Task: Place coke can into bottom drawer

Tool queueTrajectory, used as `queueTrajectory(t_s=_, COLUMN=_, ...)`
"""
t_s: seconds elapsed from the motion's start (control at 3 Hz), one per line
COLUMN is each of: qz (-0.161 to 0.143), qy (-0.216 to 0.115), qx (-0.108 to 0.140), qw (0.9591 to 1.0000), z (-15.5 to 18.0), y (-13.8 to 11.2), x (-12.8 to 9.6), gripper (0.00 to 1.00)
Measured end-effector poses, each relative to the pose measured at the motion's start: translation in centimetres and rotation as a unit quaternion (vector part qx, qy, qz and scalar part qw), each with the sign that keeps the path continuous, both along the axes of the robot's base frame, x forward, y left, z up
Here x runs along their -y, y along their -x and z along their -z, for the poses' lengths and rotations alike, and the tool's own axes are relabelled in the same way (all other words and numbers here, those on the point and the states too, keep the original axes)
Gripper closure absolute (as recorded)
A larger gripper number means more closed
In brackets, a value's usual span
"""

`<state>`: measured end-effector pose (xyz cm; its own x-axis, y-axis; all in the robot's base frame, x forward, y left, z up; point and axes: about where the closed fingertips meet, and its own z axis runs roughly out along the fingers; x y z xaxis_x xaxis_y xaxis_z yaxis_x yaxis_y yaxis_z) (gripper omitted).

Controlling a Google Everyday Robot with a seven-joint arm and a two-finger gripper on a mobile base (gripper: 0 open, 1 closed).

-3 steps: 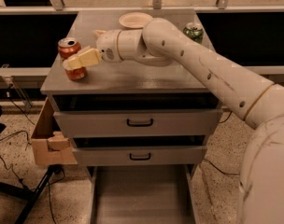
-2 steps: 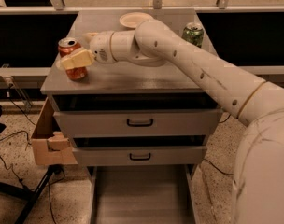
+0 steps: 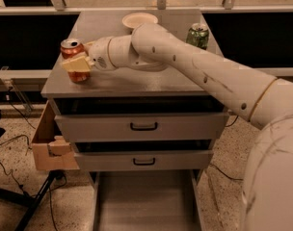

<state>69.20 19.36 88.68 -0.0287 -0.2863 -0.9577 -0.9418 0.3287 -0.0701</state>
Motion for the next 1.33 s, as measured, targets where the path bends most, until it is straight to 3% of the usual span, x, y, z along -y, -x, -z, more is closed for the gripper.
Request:
queueTrajectory(t_s=0.33, qz=0.031, qy=0.016, qx=0.025, qw=0.9991, z=-2.4, y=2.9, x=3.0, gripper=0.90)
queueTrajectory(t_s=0.67, qz=0.061, qy=0.038, qx=0.051, qw=0.9961, z=-6.0, y=7.2, x=7.2, gripper=1.00)
queueTrajectory(t_s=1.0, qz=0.073, qy=0.054, qx=0.074, qw=0.9931, z=-8.3, y=12.5, x=10.5, gripper=1.00)
queueTrajectory(t_s=1.33, qz=0.088, qy=0.064, qx=0.079, qw=0.9908, z=-5.9, y=17.8, x=14.2, gripper=1.00)
